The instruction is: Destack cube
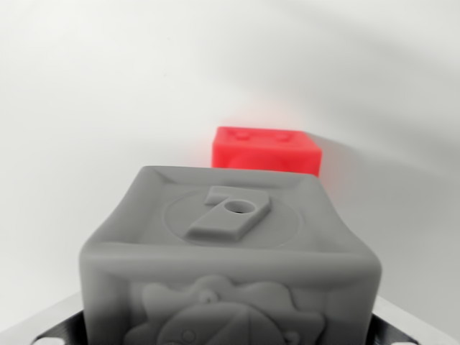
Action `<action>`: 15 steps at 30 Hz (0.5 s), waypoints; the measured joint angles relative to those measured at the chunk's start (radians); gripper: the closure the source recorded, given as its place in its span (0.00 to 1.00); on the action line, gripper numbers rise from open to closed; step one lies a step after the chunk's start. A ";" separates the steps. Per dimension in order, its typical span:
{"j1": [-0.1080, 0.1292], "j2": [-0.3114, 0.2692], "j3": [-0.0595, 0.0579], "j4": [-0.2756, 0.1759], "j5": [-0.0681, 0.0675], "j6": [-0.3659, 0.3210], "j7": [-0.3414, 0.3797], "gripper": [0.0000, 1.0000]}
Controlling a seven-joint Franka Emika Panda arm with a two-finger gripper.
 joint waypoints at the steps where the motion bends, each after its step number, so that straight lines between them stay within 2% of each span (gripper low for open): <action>1: 0.004 -0.001 0.000 -0.003 0.000 0.002 0.007 1.00; 15: 0.043 -0.008 0.008 -0.032 -0.003 0.025 0.091 1.00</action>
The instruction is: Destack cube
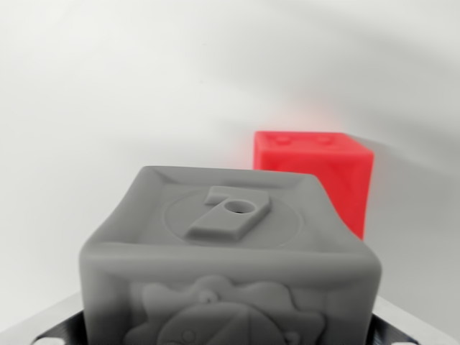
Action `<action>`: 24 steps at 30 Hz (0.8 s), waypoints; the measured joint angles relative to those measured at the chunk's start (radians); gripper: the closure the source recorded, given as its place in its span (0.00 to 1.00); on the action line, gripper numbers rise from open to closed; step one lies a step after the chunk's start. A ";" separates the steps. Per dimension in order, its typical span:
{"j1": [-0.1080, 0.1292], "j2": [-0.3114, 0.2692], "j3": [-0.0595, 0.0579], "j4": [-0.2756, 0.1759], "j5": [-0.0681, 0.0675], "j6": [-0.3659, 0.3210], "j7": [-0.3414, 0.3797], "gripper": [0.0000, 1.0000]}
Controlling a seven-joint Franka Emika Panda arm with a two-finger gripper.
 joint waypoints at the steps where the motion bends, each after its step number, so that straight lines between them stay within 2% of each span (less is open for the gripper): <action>1: 0.002 0.000 0.000 -0.001 0.000 0.001 0.004 1.00; 24: 0.066 -0.005 0.015 -0.041 -0.002 0.036 0.142 1.00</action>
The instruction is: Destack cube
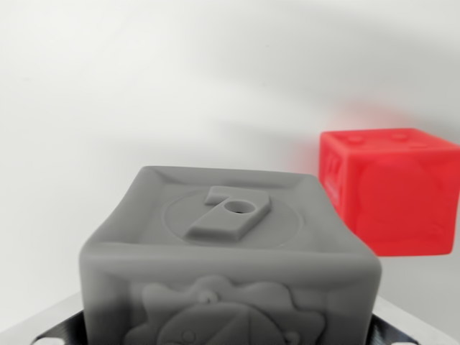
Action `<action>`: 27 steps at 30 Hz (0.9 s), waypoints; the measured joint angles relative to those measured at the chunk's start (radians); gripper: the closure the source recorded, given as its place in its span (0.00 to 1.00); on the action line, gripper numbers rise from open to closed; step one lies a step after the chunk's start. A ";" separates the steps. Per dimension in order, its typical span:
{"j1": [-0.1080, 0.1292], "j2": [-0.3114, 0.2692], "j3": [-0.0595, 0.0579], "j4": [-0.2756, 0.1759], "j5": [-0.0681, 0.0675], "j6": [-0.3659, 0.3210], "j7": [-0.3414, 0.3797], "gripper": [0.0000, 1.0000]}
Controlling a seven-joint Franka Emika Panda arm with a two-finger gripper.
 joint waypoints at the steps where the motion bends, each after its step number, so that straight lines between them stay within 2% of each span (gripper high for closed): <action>1: 0.004 0.000 0.001 -0.002 0.000 0.002 0.007 1.00; 27: 0.084 0.000 0.019 -0.036 -0.001 0.038 0.175 1.00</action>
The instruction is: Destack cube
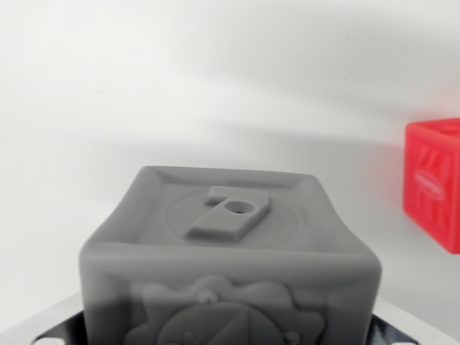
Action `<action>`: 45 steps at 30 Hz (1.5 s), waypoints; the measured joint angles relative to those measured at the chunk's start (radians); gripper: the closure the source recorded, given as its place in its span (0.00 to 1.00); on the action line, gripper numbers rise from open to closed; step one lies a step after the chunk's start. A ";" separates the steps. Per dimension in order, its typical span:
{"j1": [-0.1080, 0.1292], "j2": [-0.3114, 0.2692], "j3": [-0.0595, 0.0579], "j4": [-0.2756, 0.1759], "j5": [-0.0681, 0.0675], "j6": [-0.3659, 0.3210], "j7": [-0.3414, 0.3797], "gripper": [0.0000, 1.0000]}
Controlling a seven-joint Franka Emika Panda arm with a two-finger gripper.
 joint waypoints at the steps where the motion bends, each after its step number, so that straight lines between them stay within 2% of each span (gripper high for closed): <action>1: 0.003 0.000 0.001 -0.001 0.000 0.001 0.007 1.00; 24: 0.082 0.013 0.019 -0.018 0.000 0.030 0.167 1.00; 45: 0.152 0.032 0.027 -0.021 0.000 0.053 0.293 1.00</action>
